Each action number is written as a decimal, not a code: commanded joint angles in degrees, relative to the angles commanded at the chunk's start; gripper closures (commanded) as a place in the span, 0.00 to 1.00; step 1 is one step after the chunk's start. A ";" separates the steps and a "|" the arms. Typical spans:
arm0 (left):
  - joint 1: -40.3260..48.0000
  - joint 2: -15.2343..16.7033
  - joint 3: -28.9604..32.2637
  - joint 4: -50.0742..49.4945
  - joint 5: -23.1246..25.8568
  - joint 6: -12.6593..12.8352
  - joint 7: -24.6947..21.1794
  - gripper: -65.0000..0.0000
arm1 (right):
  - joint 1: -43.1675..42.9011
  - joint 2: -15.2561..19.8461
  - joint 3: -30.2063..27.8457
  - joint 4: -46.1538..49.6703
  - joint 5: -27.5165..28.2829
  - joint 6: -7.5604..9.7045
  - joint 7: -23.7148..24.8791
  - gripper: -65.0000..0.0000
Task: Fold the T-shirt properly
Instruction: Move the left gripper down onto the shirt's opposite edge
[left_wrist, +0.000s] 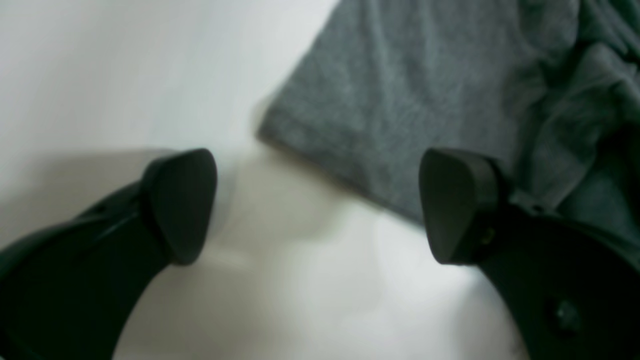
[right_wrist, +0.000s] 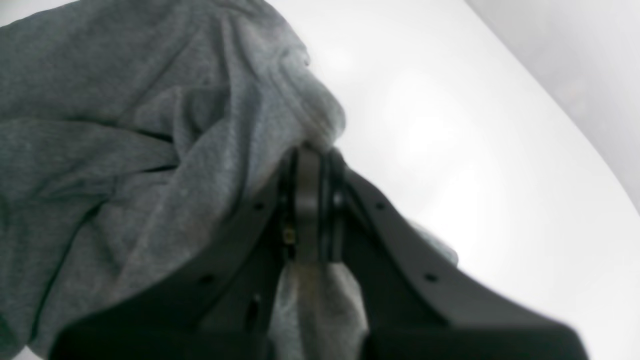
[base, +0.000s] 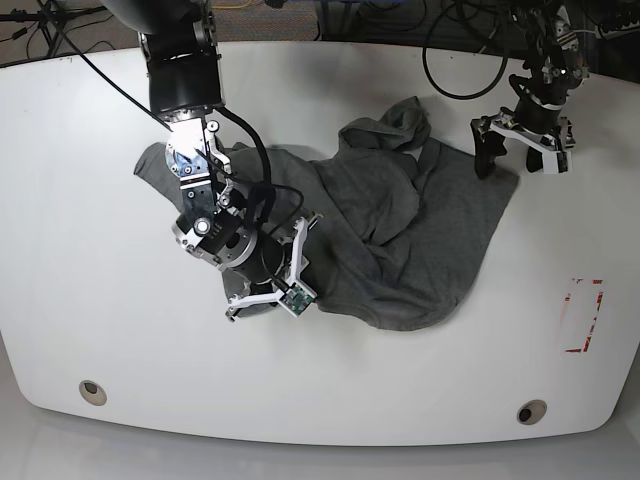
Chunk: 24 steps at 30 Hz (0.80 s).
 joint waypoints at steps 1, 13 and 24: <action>-0.26 0.00 0.18 -0.35 0.00 0.00 0.00 0.06 | 0.00 0.00 0.00 0.09 0.00 0.00 -0.09 1.00; -3.69 -0.18 5.98 -5.63 0.00 0.00 0.09 0.06 | 0.00 0.00 -0.09 1.23 0.00 0.09 -0.09 1.00; -5.54 -0.18 8.62 -8.35 -0.09 0.00 0.09 0.66 | -0.62 0.00 -0.09 2.55 0.09 0.09 -0.09 1.00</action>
